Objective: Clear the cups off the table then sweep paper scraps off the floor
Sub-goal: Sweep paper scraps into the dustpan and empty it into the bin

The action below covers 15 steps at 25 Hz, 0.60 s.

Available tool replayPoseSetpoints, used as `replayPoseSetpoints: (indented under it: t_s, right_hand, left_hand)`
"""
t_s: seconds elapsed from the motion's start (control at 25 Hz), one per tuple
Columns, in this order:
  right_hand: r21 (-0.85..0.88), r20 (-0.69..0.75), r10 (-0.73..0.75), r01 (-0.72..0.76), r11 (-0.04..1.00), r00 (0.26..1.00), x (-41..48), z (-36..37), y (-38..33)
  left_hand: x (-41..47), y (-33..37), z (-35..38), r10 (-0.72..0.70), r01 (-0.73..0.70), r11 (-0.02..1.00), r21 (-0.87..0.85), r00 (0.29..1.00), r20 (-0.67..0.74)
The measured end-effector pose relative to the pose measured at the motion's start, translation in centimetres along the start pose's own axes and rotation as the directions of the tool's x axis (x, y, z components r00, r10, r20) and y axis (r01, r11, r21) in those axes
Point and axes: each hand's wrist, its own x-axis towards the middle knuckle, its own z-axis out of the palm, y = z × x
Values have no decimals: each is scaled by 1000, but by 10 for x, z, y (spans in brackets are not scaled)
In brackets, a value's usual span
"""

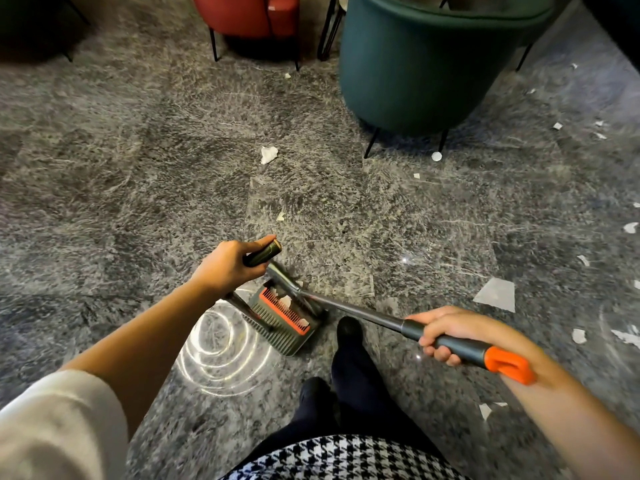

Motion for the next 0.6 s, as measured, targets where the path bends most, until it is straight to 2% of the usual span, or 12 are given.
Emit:
replayPoseSetpoints:
  t_s: [0.24,0.4,0.6]
  right_hand:
    - [30,-153,-80,86,996,985,-4,8,-12]
    - [-33,-254,-115,110,993,960,28,26,-19]
    - [-124,-211,-74,48,991,975,61,64,-11]
  left_hand:
    - [-16,-10,-2,21,-23,995,-95,1000,-22]
    - [-27,-17,-7,-6,2,997,-83,998,-56]
    - [-33,-21,-10,32,-34,999,-29,998,-45]
